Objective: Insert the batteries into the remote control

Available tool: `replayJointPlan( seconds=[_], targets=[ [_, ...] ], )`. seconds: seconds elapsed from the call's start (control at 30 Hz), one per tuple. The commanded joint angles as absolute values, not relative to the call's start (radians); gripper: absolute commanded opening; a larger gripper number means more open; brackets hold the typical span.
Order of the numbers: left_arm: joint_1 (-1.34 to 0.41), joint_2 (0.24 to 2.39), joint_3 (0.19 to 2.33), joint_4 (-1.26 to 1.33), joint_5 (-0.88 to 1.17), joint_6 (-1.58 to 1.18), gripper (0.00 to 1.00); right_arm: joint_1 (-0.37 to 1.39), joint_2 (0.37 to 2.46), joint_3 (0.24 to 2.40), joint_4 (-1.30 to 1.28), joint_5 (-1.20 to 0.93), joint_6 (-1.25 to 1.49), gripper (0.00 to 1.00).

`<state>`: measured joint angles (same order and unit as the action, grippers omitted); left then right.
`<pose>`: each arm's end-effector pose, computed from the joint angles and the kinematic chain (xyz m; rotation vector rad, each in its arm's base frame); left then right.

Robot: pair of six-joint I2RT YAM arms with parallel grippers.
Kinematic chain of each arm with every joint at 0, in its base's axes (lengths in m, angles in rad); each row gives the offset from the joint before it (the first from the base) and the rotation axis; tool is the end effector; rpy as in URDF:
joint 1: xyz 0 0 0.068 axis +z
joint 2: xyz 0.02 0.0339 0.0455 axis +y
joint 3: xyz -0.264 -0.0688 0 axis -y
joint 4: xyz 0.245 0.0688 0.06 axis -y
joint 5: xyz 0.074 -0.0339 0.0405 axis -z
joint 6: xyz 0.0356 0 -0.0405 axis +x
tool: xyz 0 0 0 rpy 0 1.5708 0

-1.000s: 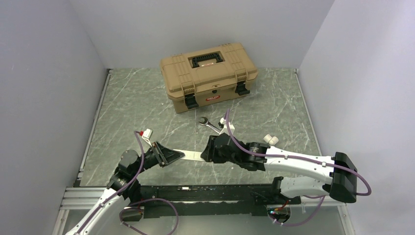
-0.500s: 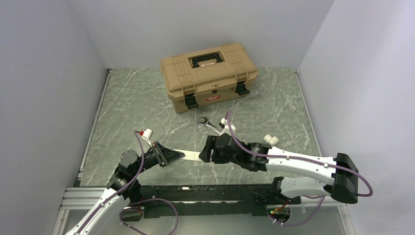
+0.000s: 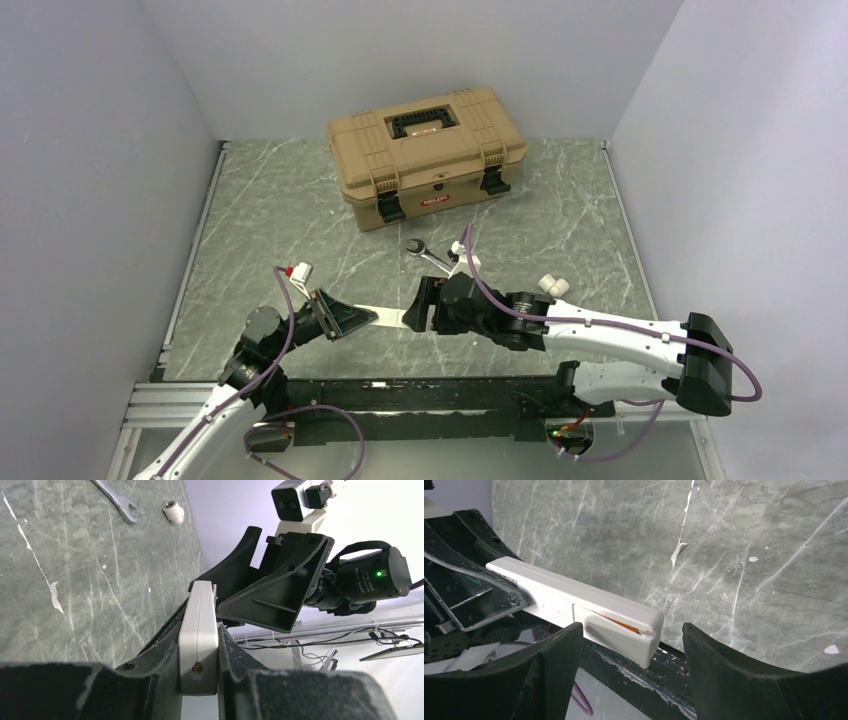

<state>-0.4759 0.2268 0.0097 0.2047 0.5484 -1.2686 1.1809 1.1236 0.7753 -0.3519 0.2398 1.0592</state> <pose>0.0975 -0.0712 0.1774 -0.2374 1.8838 -1.7146 0.0989 0.2184 0.2544 -0.0118 2.4175 0.8837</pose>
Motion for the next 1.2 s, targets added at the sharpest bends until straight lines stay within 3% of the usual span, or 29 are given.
replayJointPlan(
  seconds=[0.0, 0.3, 0.83, 1.17],
  targets=[
    [-0.48, 0.229, -0.035, 0.281, 0.566, -1.281, 0.0, 1.183, 1.112, 0.774, -0.283, 0.238, 1.068, 0.76],
    [-0.48, 0.218, -0.038, 0.279, 0.568, -1.285, 0.0, 1.18, 1.142, 0.784, -0.234, 0.235, 1.075, 0.75],
    [-0.479, 0.22, -0.057, 0.322, 0.572, -1.322, 0.0, 1.179, 1.155, 0.792, -0.245, 0.227, 1.077, 0.59],
    [-0.48, 0.216, -0.057, 0.313, 0.571, -1.32, 0.0, 1.18, 1.158, 0.799, -0.247, 0.224, 1.075, 0.72]
  ],
)
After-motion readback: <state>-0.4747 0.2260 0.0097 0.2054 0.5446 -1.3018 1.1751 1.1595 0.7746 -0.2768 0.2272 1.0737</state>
